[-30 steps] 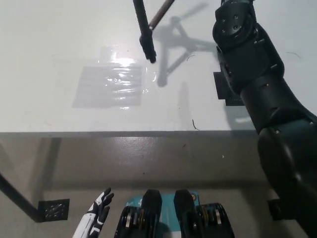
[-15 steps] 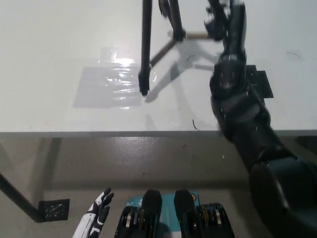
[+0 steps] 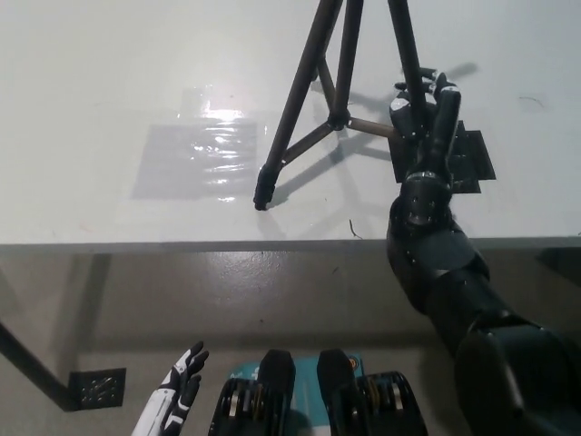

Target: A tripod lies near the right hand side of the table and the robot grab a leg of the tripod using its right hand and put it up right.

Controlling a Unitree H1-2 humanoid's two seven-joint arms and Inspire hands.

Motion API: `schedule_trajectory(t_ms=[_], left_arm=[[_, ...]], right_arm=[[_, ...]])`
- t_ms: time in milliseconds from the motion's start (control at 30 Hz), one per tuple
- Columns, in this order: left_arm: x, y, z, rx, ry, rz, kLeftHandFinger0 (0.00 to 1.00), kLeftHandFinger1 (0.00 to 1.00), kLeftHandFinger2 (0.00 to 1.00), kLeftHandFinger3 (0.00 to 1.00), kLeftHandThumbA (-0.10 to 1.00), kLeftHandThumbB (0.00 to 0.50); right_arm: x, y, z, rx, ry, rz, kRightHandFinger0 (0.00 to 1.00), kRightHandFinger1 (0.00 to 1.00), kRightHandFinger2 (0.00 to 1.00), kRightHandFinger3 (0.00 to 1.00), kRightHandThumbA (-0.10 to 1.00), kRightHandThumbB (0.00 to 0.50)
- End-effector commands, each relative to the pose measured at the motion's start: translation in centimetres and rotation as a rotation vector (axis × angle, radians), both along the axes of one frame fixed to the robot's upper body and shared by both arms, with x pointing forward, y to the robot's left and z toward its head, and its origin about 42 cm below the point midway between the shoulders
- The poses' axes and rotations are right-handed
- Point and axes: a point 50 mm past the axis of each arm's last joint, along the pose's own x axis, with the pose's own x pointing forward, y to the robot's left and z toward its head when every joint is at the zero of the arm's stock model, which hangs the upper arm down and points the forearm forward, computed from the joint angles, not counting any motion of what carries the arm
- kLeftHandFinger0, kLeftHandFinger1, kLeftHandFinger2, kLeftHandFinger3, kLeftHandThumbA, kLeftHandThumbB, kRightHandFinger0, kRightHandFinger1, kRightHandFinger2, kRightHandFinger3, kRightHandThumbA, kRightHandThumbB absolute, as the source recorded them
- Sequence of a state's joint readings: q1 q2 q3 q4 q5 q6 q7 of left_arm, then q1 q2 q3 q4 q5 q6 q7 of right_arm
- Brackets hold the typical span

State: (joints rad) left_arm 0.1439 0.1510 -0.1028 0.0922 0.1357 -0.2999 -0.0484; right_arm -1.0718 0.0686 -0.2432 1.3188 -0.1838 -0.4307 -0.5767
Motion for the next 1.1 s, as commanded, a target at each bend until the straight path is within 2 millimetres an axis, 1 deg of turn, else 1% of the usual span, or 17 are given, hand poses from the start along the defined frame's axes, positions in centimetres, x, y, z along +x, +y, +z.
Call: schedule_trajectory(t_ms=[0, 67, 100, 133, 167, 200, 233, 267, 300, 400, 433, 500, 833, 933, 1000, 1033, 1067], left_arm=[[0.2, 0.1, 1.2, 0.007, -0.07, 0.008, 1.0, 1.0, 1.0, 1.0, 1.0, 0.464], [0.3, 0.1, 1.2, 0.004, -0.071, 0.007, 1.0, 1.0, 1.0, 1.0, 1.0, 0.47], [0.3, 0.1, 1.2, 0.004, -0.072, 0.006, 1.0, 1.0, 1.0, 1.0, 1.0, 0.471], [0.3, 0.1, 1.2, 0.001, -0.073, 0.006, 1.0, 1.0, 1.0, 1.0, 1.0, 0.47], [0.3, 0.2, 1.2, -0.002, -0.072, 0.007, 1.0, 1.0, 1.0, 1.0, 1.0, 0.47], [0.4, 0.2, 1.3, -0.003, -0.072, 0.007, 1.0, 1.0, 1.0, 1.0, 1.0, 0.467], [0.4, 0.2, 1.3, -0.002, -0.073, 0.007, 1.0, 1.0, 1.0, 1.0, 1.0, 0.467], [0.4, 0.2, 1.3, 0.001, -0.071, 0.007, 1.0, 1.0, 1.0, 1.0, 1.0, 0.468], [0.3, 0.2, 1.2, 0.005, -0.068, 0.005, 1.0, 1.0, 1.0, 1.0, 1.0, 0.469], [0.4, 0.2, 1.2, 0.01, -0.076, 0.008, 1.0, 1.0, 1.0, 1.0, 1.0, 0.469], [0.4, 0.2, 1.2, 0.011, -0.076, 0.007, 1.0, 1.0, 1.0, 1.0, 1.0, 0.469], [0.3, 0.2, 1.1, 0.011, -0.074, 0.004, 1.0, 1.0, 1.0, 1.0, 1.0, 0.466], [0.2, 0.2, 1.1, 0.007, -0.072, 0.0, 1.0, 1.0, 1.0, 1.0, 1.0, 0.469], [-0.1, 0.1, 1.0, -0.002, -0.069, -0.003, 1.0, 1.0, 1.0, 1.0, 1.0, 0.46], [0.0, 0.2, 0.9, 0.003, -0.07, -0.006, 1.0, 1.0, 1.0, 1.0, 1.0, 0.453], [0.0, 0.2, 0.9, 0.0, -0.071, -0.009, 1.0, 1.0, 1.0, 1.0, 1.0, 0.457], [0.0, 0.2, 0.9, 0.0, -0.071, -0.009, 1.0, 1.0, 1.0, 1.0, 1.0, 0.458]], right_arm=[[-0.7, 1.2, -1.5, 0.138, 0.036, 0.036, 0.0, 0.15, 0.57, 0.67, -0.1, 0.134], [0.0, 0.9, -0.6, 0.107, 0.029, 0.105, 0.03, 0.22, 0.6, 0.66, -0.1, 0.184], [0.1, 0.8, -0.4, 0.087, 0.028, 0.122, 0.04, 0.23, 0.59, 0.65, -0.1, 0.188], [0.3, 0.7, -0.1, 0.075, 0.006, 0.15, 0.1, 0.33, 0.69, 0.76, -0.02, 0.211], [0.5, 0.6, 0.4, 0.066, -0.017, 0.199, 0.3, 0.54, 0.92, 0.94, 0.2, 0.276], [0.7, 0.5, 0.9, 0.07, -0.038, 0.263, 0.67, 0.92, 1.0, 1.0, 0.42, 0.438], [0.9, 0.4, 1.5, 0.071, -0.065, 0.363, 1.0, 1.0, 1.0, 1.0, 0.5, 0.423], [1.1, 0.3, 1.7, 0.062, -0.071, 0.407, 1.0, 1.0, 1.0, 1.0, 0.52, 0.442], [1.2, 0.0, 2.2, 0.013, -0.084, 0.463, 1.0, 1.0, 1.0, 1.0, 0.59, 0.498], [1.5, -0.5, 3.9, -0.049, -0.139, 0.496, 1.0, 1.0, 1.0, 1.0, 0.63, 0.475], [1.6, -0.7, 4.6, -0.036, -0.149, 0.507, 1.0, 1.0, 1.0, 1.0, 0.62, 0.494], [1.8, -1.2, 5.6, -0.064, -0.159, 0.526, 1.0, 1.0, 1.0, 1.0, 0.63, 0.5], [1.6, -2.9, 6.5, -0.186, -0.144, 0.561, 1.0, 1.0, 1.0, 1.0, 0.77, 0.5], [0.7, -3.3, 6.6, -0.081, -0.196, 0.617, 1.0, 1.0, 1.0, 1.0, 0.77, 0.5], [-0.4, -3.5, 7.8, -0.039, -0.272, 0.661, 1.0, 1.0, 1.0, 1.0, 0.82, 0.5], [-2.1, -3.5, 9.7, 0.007, -0.354, 0.695, 1.0, 1.0, 1.0, 1.0, 0.81, 0.5], [-2.7, -3.6, 10.3, 0.025, -0.376, 0.706, 1.0, 1.0, 1.0, 1.0, 0.81, 0.5]])
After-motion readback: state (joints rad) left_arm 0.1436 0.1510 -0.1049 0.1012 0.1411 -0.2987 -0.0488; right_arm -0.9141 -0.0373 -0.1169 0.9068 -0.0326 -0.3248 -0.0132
